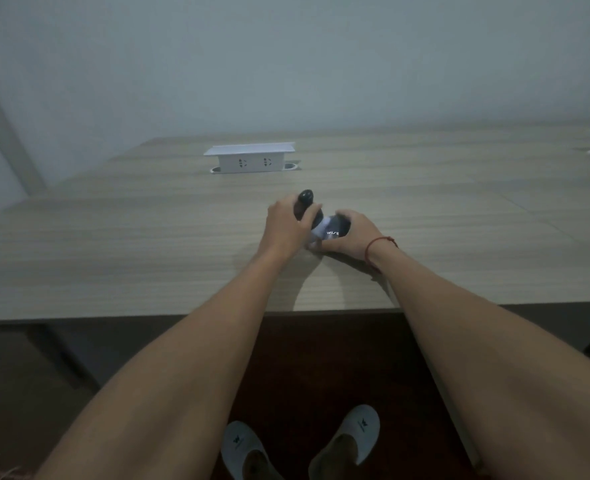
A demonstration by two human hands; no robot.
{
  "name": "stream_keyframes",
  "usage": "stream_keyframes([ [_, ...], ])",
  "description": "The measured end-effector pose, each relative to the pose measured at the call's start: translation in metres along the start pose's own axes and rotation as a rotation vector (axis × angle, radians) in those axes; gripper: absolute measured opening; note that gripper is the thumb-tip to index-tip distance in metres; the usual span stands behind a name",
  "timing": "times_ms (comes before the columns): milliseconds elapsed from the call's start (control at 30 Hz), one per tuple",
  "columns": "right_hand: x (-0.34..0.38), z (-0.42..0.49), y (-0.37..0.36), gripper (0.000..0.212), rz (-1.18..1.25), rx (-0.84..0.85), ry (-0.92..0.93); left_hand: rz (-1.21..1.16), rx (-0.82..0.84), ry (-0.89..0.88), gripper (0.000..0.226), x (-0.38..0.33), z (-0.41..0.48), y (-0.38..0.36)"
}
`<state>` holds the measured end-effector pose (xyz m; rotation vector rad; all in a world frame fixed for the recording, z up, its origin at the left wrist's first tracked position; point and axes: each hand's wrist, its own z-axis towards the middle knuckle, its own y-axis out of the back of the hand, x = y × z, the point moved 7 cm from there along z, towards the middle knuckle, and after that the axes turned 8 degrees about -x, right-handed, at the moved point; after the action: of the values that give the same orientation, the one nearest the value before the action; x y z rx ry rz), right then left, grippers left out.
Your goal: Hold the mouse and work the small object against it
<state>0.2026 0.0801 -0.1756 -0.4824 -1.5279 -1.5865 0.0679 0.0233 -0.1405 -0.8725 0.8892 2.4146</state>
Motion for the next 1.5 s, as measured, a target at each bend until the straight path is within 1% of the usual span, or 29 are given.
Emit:
stream_keyframes([
  [33, 0.0, 0.0, -0.001, 0.092, 0.0, 0.002, 0.006, 0.046, 0.007, 0.002, 0.028, 0.008, 0.0, -0.002],
  [100, -0.001, 0.0, -0.003, 0.102, 0.013, 0.032, 0.005, 0.113, 0.001, 0.004, 0.028, 0.017, 0.001, -0.001],
  [167, 0.0, -0.002, -0.003, 0.103, 0.035, 0.093, -0.001, 0.096, -0.014, 0.0, 0.03, 0.013, 0.001, 0.002],
  [267, 0.0, -0.003, 0.001, 0.09, -0.007, 0.144, -0.017, 0.01, -0.082, -0.015, 0.031, -0.005, 0.0, 0.011],
  [333, 0.0, -0.005, 0.0, 0.082, -0.057, 0.176, -0.017, -0.037, -0.122, -0.046, 0.035, -0.015, 0.0, 0.016],
  [400, 0.0, -0.007, -0.003, 0.078, -0.103, 0.202, -0.015, -0.051, -0.08, -0.075, 0.034, -0.018, -0.006, 0.013],
  [433, 0.0, -0.009, -0.003, 0.08, -0.105, 0.209, -0.011, -0.04, -0.052, -0.08, 0.031, -0.016, -0.01, 0.011],
  [533, 0.001, -0.014, 0.0, 0.104, -0.08, 0.224, -0.014, 0.059, -0.042, -0.041, 0.027, 0.002, -0.018, 0.013],
  [567, -0.001, -0.013, 0.0, 0.108, -0.068, 0.233, -0.023, 0.086, -0.042, -0.026, 0.026, 0.008, -0.019, 0.015],
  [600, -0.002, -0.013, -0.001, 0.106, -0.063, 0.244, -0.035, 0.092, -0.054, -0.019, 0.026, 0.01, -0.02, 0.018],
  [633, -0.001, -0.013, -0.001, 0.096, -0.056, 0.258, -0.042, 0.074, -0.075, -0.012, 0.026, 0.009, -0.019, 0.021],
  [667, -0.001, -0.013, 0.001, 0.079, -0.031, 0.25, -0.054, 0.041, -0.108, -0.009, 0.028, 0.007, -0.018, 0.024],
  [733, -0.001, -0.011, 0.003, 0.045, 0.1, 0.217, -0.092, -0.033, -0.185, 0.002, 0.036, 0.002, -0.015, 0.029],
  [800, -0.004, -0.01, 0.003, 0.023, 0.223, 0.156, -0.169, -0.078, -0.213, 0.017, 0.04, 0.0, -0.012, 0.028],
  [833, -0.006, -0.007, 0.003, 0.015, 0.221, 0.137, -0.17, -0.085, -0.206, 0.016, 0.04, -0.002, -0.012, 0.026],
  [900, -0.001, -0.007, 0.003, 0.019, 0.119, 0.149, -0.093, -0.081, -0.189, -0.016, 0.039, -0.006, -0.016, 0.019],
  [967, 0.004, -0.009, 0.003, 0.026, 0.073, 0.148, -0.046, -0.044, -0.165, -0.029, 0.034, -0.003, -0.022, 0.015],
  [1067, 0.002, -0.007, 0.004, 0.038, 0.019, 0.116, -0.023, 0.041, -0.143, 0.041, 0.028, 0.014, -0.025, 0.016],
  [1100, 0.002, -0.006, 0.002, 0.038, 0.004, 0.116, -0.008, 0.033, -0.162, 0.056, 0.029, 0.014, -0.026, 0.019],
  [1200, 0.003, -0.005, -0.001, 0.031, -0.002, 0.125, 0.017, -0.068, -0.239, 0.016, 0.035, -0.006, -0.025, 0.025],
  [1267, 0.004, -0.009, -0.002, 0.035, 0.001, 0.134, 0.001, -0.076, -0.226, -0.003, 0.035, -0.019, -0.027, 0.022],
  [1333, 0.004, -0.01, -0.002, 0.036, -0.001, 0.134, -0.002, -0.033, -0.192, -0.002, 0.032, -0.024, -0.033, 0.018],
  [1400, 0.005, -0.01, -0.002, 0.03, -0.015, 0.141, 0.025, 0.039, -0.165, 0.015, 0.028, -0.018, -0.039, 0.02],
  [1500, 0.005, -0.011, -0.005, 0.024, -0.021, 0.14, 0.041, 0.109, -0.133, 0.093, 0.026, 0.002, -0.043, 0.028],
])
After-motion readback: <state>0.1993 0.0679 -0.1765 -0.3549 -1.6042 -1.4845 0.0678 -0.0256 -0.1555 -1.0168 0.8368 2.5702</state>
